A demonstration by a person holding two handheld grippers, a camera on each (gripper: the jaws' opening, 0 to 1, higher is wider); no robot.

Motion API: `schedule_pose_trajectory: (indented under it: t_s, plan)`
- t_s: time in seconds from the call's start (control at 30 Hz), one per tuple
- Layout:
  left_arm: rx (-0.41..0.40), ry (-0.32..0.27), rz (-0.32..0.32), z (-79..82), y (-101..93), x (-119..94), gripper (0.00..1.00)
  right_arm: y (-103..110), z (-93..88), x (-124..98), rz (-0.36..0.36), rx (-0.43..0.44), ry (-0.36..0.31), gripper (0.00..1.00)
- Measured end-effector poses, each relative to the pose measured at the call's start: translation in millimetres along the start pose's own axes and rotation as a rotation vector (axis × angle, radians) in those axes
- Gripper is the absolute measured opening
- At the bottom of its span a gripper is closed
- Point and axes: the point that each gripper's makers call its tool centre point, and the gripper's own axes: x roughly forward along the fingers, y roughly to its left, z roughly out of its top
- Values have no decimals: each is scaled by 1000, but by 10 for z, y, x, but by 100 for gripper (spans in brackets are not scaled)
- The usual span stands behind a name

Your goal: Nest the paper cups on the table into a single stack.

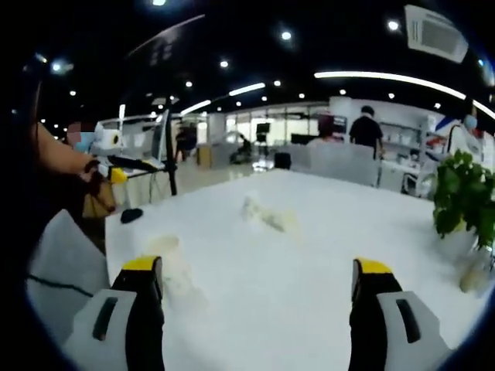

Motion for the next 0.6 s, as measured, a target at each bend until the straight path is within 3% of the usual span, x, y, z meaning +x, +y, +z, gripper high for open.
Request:
schedule_pose_trajectory:
  t_s: [0.07, 0.13, 0.27, 0.6]
  plan:
    - [-8, 1, -6, -24, -5, 27, 99, -18, 27, -6, -4, 39, -12, 100]
    - [-26, 22, -22, -94, -32, 87, 99, -46, 72, -13, -16, 43, -32, 100]
    - [-4, 10, -15, -100, -11, 179, 99, -58, 72, -14, -22, 41, -32, 100]
    - [13, -6, -39, -77, 63, 627, 94, -117, -89, 3, -28, 36, 2, 100]
